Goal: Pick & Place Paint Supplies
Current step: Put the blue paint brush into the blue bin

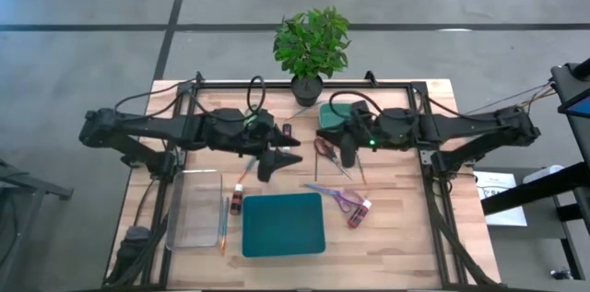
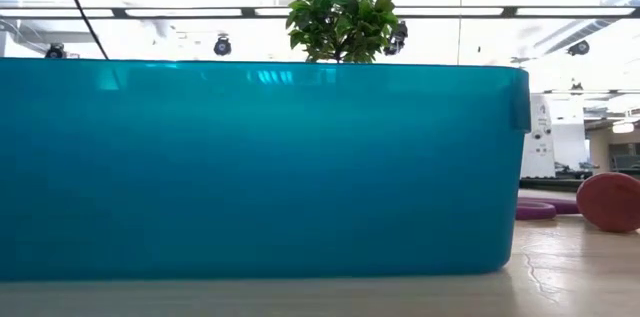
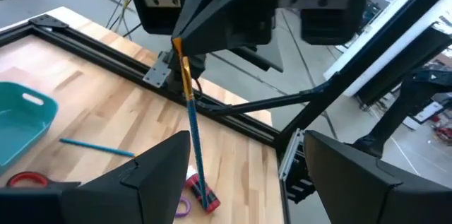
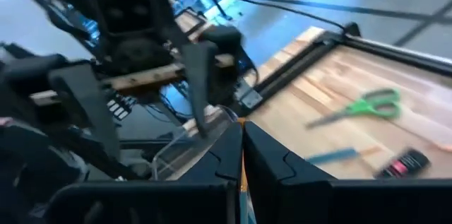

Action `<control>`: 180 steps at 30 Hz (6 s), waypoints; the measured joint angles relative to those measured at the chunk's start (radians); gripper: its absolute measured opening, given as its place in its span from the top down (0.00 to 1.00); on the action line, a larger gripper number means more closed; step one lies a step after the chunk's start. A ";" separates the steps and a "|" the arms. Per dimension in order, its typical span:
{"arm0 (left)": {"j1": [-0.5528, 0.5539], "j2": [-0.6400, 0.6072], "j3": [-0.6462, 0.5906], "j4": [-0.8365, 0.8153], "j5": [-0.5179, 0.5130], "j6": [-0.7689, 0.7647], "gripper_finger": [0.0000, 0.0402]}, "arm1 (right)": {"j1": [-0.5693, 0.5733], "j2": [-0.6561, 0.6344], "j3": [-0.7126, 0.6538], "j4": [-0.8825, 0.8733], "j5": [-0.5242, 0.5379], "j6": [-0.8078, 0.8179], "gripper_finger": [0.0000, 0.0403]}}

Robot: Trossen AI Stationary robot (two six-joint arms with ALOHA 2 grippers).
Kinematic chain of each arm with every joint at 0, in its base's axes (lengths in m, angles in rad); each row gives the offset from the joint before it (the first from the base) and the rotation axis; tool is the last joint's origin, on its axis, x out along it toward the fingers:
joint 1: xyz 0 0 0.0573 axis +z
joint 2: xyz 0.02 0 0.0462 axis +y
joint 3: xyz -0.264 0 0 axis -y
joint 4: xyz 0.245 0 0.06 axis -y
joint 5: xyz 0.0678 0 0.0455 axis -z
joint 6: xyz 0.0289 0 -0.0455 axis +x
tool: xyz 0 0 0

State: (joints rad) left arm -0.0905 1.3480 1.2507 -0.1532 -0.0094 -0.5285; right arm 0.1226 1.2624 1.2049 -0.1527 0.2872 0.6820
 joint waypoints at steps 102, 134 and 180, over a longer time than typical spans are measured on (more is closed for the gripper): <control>-0.007 -0.004 0.000 0.057 0.127 -0.045 0.98 | 0.029 0.177 0.293 -0.031 -0.082 -0.160 0.98; -0.150 -0.003 0.000 -0.279 0.499 0.161 0.98 | 0.017 0.096 0.293 -0.033 -0.049 -0.226 0.68; -0.169 0.321 0.121 -0.619 0.252 0.224 0.98 | 0.017 0.034 0.293 -0.019 -0.060 -0.227 0.68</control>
State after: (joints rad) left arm -0.2592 1.6690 1.3712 -0.7717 0.2424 -0.3045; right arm 0.1398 1.2961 1.4975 -0.1719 0.2267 0.4553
